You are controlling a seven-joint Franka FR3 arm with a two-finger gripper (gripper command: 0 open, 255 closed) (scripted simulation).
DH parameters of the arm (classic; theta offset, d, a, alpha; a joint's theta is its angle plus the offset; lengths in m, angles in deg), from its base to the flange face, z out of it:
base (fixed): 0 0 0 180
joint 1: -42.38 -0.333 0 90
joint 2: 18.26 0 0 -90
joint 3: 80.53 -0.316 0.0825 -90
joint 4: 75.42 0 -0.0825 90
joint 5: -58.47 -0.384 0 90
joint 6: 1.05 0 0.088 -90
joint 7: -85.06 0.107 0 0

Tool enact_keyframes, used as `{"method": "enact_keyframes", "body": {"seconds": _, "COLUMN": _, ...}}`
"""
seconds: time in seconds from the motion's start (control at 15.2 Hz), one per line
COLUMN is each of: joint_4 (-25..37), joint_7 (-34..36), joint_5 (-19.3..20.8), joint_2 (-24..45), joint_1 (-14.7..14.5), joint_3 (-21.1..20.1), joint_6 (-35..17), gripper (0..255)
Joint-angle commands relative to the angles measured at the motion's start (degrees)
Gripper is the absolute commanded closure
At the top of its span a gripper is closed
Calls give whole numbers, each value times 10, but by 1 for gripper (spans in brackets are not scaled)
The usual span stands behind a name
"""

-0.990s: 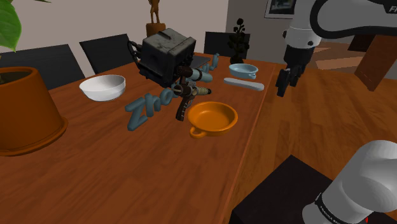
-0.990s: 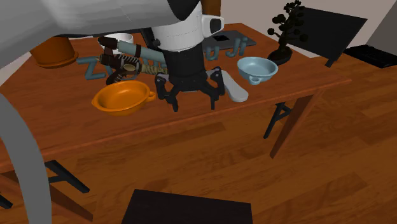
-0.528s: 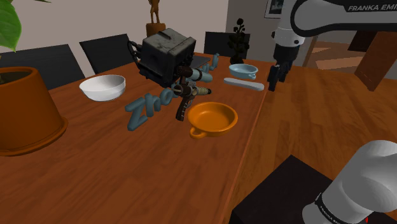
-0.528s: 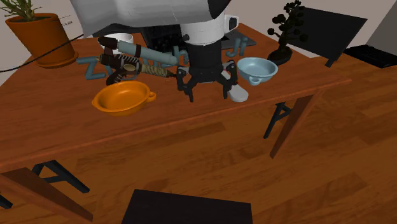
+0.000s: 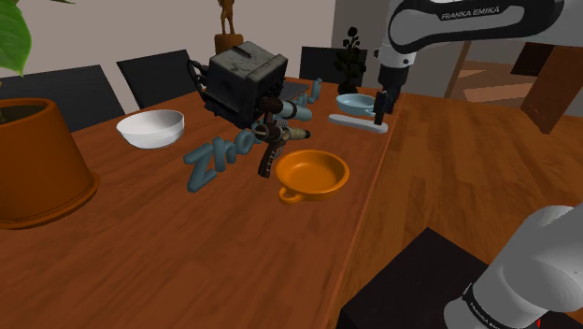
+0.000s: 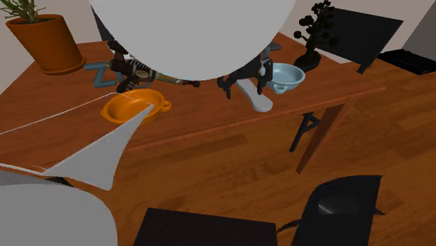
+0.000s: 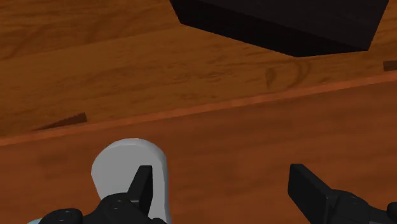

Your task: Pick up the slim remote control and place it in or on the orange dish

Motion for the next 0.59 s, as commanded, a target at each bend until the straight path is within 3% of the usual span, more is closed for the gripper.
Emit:
{"method": "enact_keyframes", "body": {"seconds": 0.0, "joint_4": 44, "joint_7": -34, "joint_5": -9, "joint_2": 49, "joint_1": -1, "joint_3": 13, "joint_6": -5, "gripper": 0}}
{"method": "enact_keyframes", "body": {"seconds": 0.53, "joint_4": 223, "joint_7": -143, "joint_5": -58, "joint_2": 232, "joint_1": 8, "joint_3": 38, "joint_6": 2, "gripper": 0}}
